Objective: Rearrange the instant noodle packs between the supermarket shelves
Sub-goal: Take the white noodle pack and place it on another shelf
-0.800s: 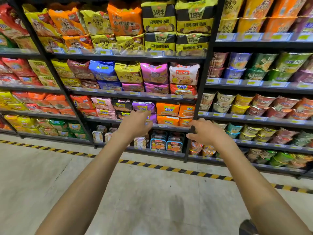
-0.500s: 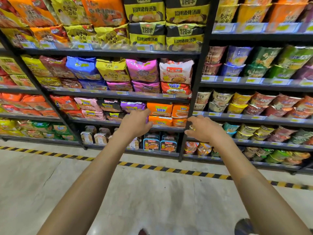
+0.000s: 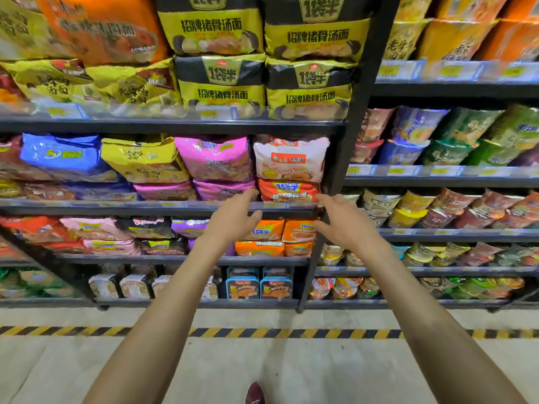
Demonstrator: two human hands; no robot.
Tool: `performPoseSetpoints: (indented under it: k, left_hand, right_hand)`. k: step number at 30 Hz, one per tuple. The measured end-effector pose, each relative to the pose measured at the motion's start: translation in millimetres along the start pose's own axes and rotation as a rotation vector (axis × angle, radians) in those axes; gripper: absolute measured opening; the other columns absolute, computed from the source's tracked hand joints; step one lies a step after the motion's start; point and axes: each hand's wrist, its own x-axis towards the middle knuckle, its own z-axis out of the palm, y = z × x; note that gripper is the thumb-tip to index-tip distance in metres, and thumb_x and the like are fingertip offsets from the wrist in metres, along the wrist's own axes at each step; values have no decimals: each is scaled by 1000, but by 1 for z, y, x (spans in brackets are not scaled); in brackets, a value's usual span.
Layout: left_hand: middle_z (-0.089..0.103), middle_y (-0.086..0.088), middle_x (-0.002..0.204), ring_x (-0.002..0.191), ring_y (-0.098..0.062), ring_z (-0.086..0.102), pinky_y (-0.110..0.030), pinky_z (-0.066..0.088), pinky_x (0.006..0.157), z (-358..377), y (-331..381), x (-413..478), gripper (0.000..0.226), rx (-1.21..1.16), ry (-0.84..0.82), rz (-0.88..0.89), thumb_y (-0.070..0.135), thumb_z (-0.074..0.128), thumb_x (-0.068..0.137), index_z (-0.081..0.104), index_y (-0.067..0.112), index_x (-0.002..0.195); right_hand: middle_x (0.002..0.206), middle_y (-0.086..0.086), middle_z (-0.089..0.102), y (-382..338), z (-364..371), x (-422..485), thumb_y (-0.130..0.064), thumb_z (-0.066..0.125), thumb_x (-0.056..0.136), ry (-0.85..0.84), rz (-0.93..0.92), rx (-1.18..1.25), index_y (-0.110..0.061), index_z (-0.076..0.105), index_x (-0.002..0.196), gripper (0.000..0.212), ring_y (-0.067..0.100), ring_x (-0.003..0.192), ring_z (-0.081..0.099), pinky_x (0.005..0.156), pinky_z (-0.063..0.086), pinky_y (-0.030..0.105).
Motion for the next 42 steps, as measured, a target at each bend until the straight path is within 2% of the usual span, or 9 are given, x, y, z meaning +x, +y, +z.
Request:
performPoseSetpoints:
  k: [3, 6, 13, 20, 24, 31, 35, 38, 42]
  left_hand:
    - [54, -10, 146, 131, -28, 52, -35, 43, 94, -1, -3, 45, 59, -181, 109, 27, 21, 58, 99, 33, 15, 153]
    - [59, -8, 137, 109, -19, 61, -21, 39, 76, 4, -10, 79, 60, -318, 175, 15, 15, 58, 98, 31, 17, 153]
    - [33, -3, 163, 143, -26, 43, -51, 50, 103, 32, -26, 145, 95, -407, 183, 49, 21, 65, 96, -4, 29, 160]
    - [12, -3, 169, 153, -22, 25, -49, 36, 117, 60, -29, 186, 115, -478, 262, 76, 22, 72, 93, -24, 48, 151]
    - [-7, 12, 165, 154, -13, 13, -46, 29, 122, 73, -35, 206, 118, -453, 293, 96, 24, 79, 87, -17, 38, 155]
    - [13, -6, 168, 149, -21, 27, -36, 36, 112, 85, -34, 225, 106, -473, 354, 54, 21, 81, 85, 2, 27, 157]
    - [11, 6, 164, 145, 1, 16, -24, 28, 113, 88, -35, 226, 108, -516, 386, 60, 16, 82, 84, 1, 33, 155]
    - [13, 2, 167, 150, -12, 25, -26, 34, 114, 85, -32, 226, 108, -592, 408, 61, 15, 81, 85, 2, 38, 155]
    - [14, 20, 163, 153, -14, 21, -42, 36, 119, 87, -32, 214, 106, -652, 435, 86, 14, 80, 85, 6, 38, 157]
  right_hand:
    - [141, 9, 46, 1, 0, 51, -36, 57, 96, 179, 11, 96, -28, 22, 154, 68, 30, 126, 48, 89, 51, 43]
    - [147, 9, 40, 2, 12, 89, -31, 60, 94, 235, 16, 191, -31, 17, 155, 74, 31, 126, 48, 87, 54, 45]
    - [161, 4, 21, 15, 42, 151, -28, 61, 95, 357, 36, 409, -42, -6, 155, 91, 27, 142, 37, 93, 54, 47]
    - [165, 5, 10, 27, 65, 188, -30, 63, 95, 393, 28, 631, -54, -12, 151, 97, 24, 152, 16, 113, 36, 53]
    - [163, 10, 15, 33, 75, 211, -37, 65, 91, 425, 18, 641, -46, -6, 155, 96, 31, 149, 23, 109, 39, 57]
    - [160, -10, 19, 36, 91, 232, -13, 74, 83, 516, 77, 710, -43, 5, 154, 104, 27, 149, 25, 104, 47, 55]
    - [153, -8, 27, 32, 93, 233, -9, 76, 83, 534, 69, 708, -39, 11, 153, 100, 21, 141, 34, 104, 49, 49]
    - [154, -2, 30, 31, 91, 235, -8, 74, 84, 562, 43, 681, -30, 16, 155, 94, 20, 141, 32, 108, 45, 43]
    - [154, 3, 33, 26, 91, 227, -6, 72, 85, 570, 37, 661, -22, 20, 155, 89, 18, 142, 32, 106, 38, 21]
